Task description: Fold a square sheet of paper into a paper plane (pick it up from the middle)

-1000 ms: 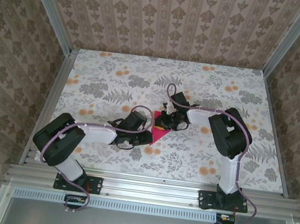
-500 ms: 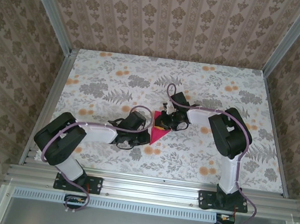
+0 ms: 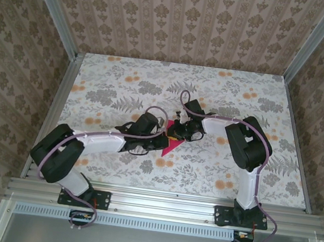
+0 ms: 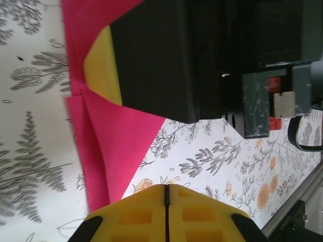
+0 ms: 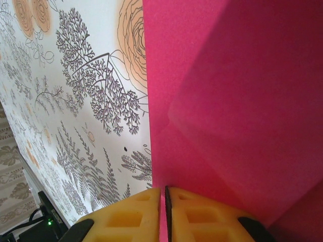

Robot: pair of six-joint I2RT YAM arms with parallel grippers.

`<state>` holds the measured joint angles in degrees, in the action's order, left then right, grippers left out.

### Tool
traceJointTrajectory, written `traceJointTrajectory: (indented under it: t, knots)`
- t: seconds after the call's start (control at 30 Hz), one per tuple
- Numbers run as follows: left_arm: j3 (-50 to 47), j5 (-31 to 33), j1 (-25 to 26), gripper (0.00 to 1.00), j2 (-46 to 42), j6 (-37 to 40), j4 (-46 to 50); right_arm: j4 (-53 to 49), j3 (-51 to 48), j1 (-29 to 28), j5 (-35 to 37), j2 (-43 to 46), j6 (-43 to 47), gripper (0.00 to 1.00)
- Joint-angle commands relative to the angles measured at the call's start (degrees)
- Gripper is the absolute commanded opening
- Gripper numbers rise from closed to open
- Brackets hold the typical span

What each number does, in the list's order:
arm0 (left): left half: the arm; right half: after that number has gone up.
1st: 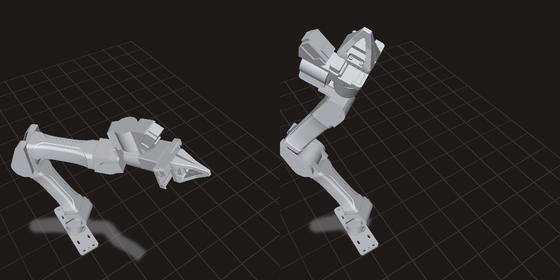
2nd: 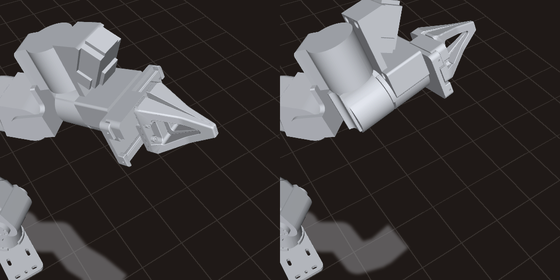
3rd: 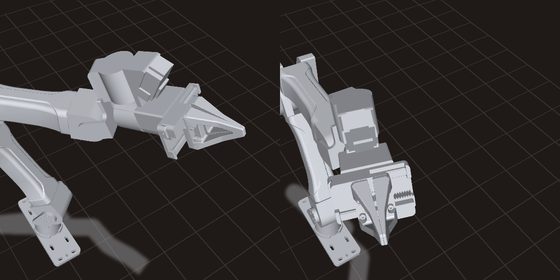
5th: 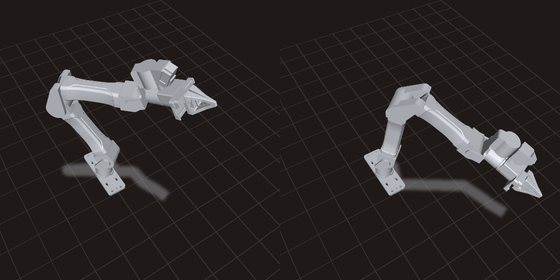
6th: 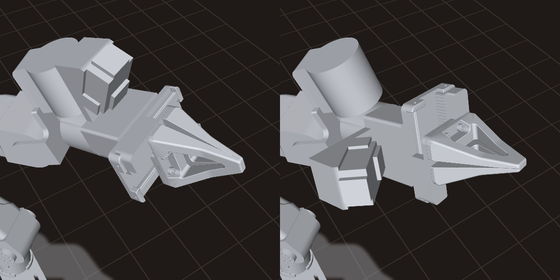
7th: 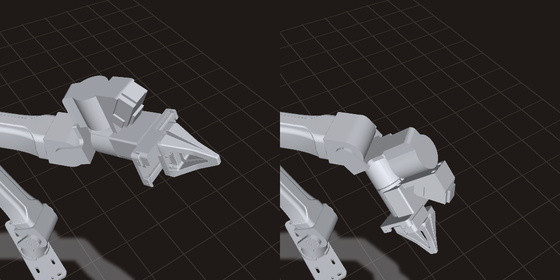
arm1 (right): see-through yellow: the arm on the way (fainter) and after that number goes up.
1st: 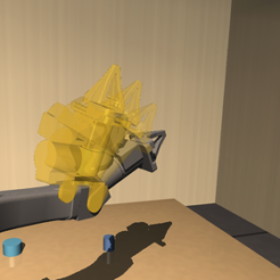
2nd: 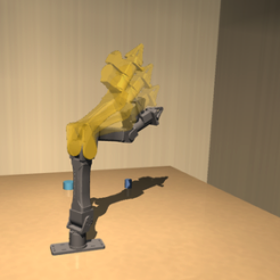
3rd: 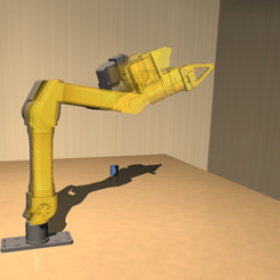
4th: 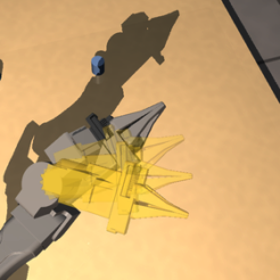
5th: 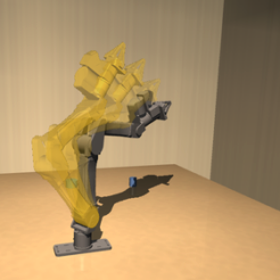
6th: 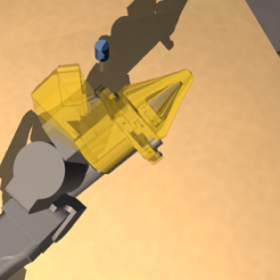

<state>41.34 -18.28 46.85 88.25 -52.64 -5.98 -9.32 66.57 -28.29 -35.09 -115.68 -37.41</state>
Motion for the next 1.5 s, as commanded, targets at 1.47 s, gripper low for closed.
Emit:
traceJointTrajectory:
  t: [1.47]
  knots:
    - [-5.8,-8.1,-0.2,0.06,7.3,-1.5,5.3,-6.7,-0.4,-0.6,4.6,-3.8,1.2,0.13]
